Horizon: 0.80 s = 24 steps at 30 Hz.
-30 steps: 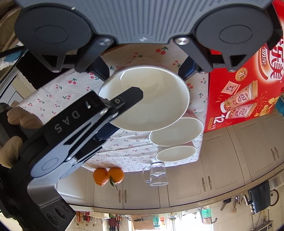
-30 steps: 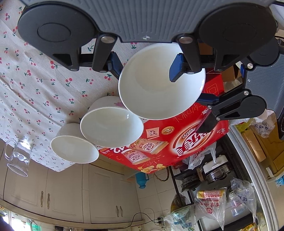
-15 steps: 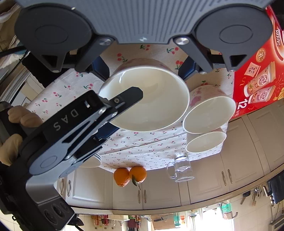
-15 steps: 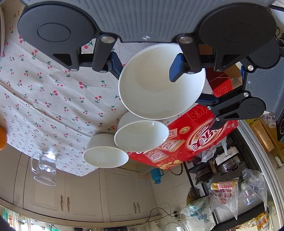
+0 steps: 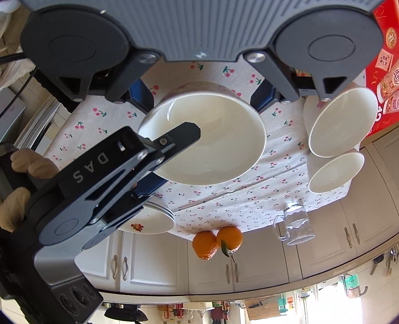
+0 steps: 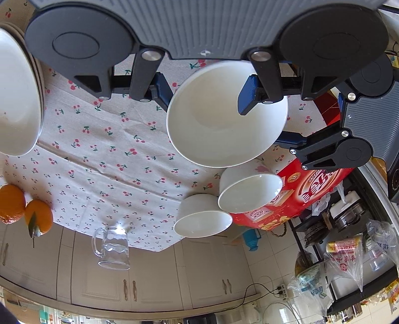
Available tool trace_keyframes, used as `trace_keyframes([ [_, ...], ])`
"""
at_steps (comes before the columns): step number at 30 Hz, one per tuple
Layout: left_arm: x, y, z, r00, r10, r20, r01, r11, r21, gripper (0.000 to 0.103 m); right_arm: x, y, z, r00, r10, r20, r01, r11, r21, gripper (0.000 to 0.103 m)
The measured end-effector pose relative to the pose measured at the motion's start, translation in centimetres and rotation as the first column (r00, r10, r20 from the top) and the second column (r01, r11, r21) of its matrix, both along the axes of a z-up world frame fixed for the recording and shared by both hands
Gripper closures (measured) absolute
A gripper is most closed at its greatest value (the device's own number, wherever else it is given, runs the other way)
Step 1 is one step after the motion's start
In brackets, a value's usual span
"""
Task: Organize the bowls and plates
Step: 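Lift the white bowl with the right tool and carry it toward the plates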
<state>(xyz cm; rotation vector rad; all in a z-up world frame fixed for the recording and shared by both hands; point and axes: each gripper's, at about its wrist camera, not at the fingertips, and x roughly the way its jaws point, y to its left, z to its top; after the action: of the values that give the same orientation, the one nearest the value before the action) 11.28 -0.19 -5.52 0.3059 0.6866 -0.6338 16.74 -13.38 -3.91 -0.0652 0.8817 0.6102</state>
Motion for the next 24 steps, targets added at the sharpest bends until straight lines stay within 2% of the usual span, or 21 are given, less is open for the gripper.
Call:
trace_keyframes([
  [24, 3.7, -2.8, -1.5, 0.999, -0.047, -0.016, 0.047, 0.999, -0.015, 0.019, 2.6, -2.7, -1.2, 0.994, -0.106, 0.002, 0.106, 0.994, -0.037, 0.041],
])
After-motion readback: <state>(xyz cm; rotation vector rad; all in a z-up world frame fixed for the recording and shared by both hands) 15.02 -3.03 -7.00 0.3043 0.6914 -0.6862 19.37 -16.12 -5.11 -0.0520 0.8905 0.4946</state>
